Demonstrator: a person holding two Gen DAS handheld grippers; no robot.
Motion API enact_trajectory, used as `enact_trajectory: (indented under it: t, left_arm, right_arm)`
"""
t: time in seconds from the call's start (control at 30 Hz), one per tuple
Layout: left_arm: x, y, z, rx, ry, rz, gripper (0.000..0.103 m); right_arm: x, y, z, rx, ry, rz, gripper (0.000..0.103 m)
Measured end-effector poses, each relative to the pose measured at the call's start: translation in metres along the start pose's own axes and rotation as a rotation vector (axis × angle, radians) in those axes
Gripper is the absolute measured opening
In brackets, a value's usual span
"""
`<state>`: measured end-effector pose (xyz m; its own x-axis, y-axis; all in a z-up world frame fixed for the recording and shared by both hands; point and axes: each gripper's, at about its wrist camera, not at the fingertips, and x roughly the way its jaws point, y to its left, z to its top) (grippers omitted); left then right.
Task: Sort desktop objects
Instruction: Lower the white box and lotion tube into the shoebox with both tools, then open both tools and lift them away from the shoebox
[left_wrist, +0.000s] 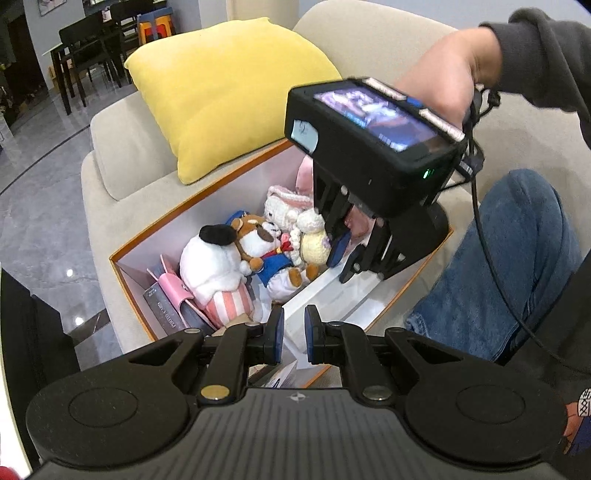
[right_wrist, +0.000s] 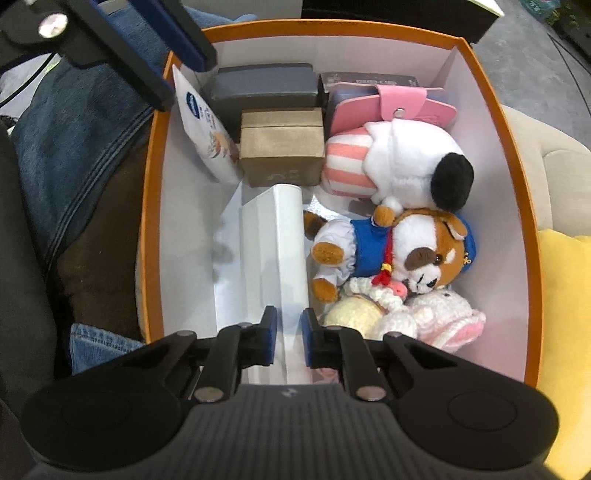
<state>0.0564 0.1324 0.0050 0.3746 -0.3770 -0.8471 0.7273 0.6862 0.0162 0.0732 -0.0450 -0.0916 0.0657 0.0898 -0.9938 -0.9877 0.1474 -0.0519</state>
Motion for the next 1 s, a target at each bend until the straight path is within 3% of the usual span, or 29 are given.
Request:
enact_trajectory:
  t: [0.23, 0.37, 0.6, 0.87, 1.0]
  left_arm:
    - [-0.002, -0.013, 0.006, -0.007, -0.005, 0.017, 0.012]
    - [0.003, -0.015, 0.009, -0.042, 0.028, 0.043, 0.012]
    - [0.0, -0.024, 0.012, -0.06, 0.061, 0.086, 0.012]
    - [-0.017, -0.043, 0.018, -0.078, 0.047, 0.153, 0.013]
    - [-0.023, -0.05, 0.013, -0.149, 0.038, 0.238, 0.016]
  right_arm:
    - [0.002, -0.006, 0.004, 0.058, -0.06, -0.006, 0.017]
    - [0.007, -0.001, 0.007, 0.05, -0.036, -0.049, 0.013]
    - [-0.022, 0.008, 0.004, 0.081, -0.089, -0.079, 0.013]
    - [-0.06, 0.02, -0.02, 0.253, -0.169, -0.14, 0.016]
    - [-0.075, 0.04, -0.031, 0.346, -0.25, -0.176, 0.022]
